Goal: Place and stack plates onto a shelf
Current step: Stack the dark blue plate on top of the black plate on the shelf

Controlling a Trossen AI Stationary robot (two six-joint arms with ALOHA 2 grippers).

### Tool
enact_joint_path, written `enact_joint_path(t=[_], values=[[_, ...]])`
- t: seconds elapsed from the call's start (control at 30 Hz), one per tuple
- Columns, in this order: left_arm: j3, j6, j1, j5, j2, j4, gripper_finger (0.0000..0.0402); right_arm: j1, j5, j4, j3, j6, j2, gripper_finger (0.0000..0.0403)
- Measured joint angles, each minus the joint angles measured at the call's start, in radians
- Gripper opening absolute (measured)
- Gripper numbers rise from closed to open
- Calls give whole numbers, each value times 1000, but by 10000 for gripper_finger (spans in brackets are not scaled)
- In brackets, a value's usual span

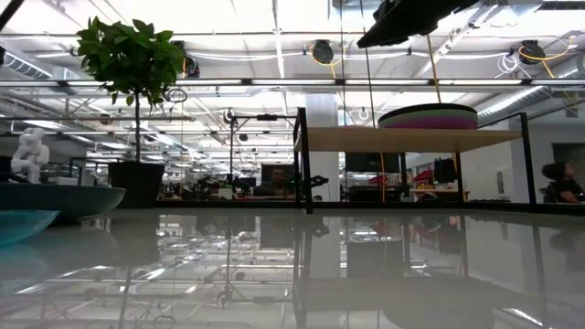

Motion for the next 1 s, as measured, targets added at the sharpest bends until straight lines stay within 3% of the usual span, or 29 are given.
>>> enact_joint_path(t=[0.43, 1.0], values=[[0, -8, -46, -10, 0, 55, 72, -2, -1, 2, 0, -41, 0, 102], [0, 76, -138, -204, 0, 92, 72, -1, -1, 2, 0, -18, 0, 102]])
